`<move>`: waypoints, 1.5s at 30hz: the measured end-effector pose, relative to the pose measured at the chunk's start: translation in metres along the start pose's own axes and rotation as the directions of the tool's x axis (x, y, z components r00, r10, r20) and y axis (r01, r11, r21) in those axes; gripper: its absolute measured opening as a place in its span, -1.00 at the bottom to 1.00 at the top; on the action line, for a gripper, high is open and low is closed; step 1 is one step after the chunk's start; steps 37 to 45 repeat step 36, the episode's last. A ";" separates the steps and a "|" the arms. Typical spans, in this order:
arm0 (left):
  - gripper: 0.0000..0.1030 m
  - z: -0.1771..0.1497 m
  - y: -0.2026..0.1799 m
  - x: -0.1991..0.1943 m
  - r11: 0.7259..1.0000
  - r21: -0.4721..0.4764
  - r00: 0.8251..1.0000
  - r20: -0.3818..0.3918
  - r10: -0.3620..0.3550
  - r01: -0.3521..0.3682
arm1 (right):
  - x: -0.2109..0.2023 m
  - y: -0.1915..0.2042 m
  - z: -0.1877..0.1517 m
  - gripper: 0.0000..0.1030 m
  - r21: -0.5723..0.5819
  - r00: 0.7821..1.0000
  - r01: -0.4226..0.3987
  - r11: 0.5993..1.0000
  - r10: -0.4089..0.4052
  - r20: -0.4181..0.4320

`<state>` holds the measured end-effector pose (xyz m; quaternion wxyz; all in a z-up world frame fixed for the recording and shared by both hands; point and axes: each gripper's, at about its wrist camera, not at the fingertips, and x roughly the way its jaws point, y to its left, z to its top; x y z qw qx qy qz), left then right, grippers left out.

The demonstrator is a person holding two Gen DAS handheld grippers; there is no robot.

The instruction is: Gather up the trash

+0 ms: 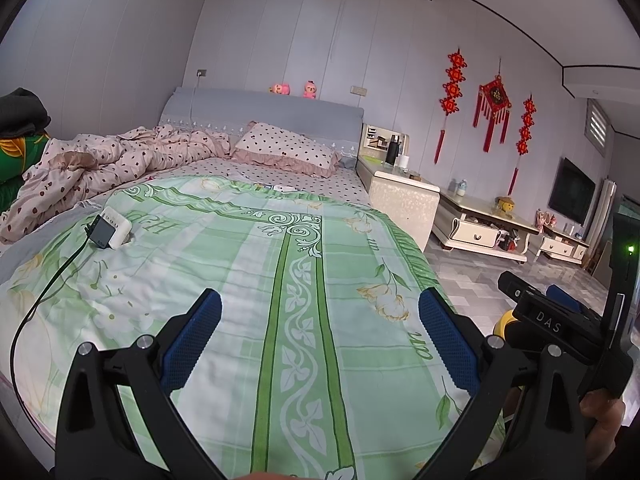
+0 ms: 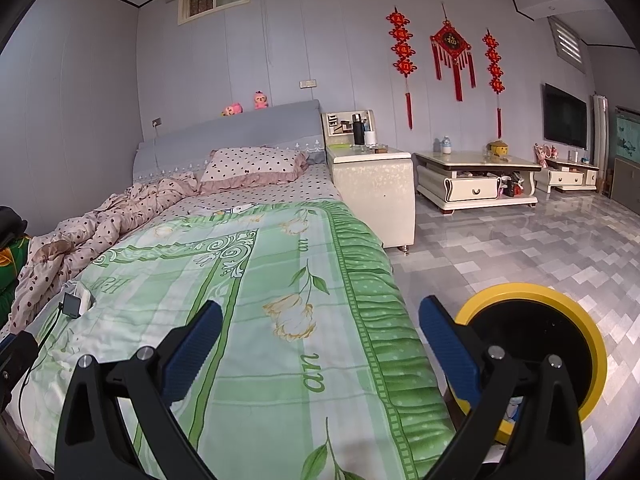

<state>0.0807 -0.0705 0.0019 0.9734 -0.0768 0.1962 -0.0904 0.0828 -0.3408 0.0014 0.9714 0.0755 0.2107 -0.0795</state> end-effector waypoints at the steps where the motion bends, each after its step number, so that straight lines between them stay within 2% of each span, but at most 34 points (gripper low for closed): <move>1: 0.84 0.001 0.000 0.000 1.000 0.000 1.000 0.001 0.001 -0.001 | 0.000 0.000 0.000 0.84 0.000 1.000 0.001 1.000 -0.001 0.000; 45: 0.84 -0.010 0.001 0.011 1.000 -0.007 1.000 -0.028 -0.005 0.005 | 0.004 -0.001 -0.001 0.84 0.005 1.000 -0.001 1.000 0.001 -0.018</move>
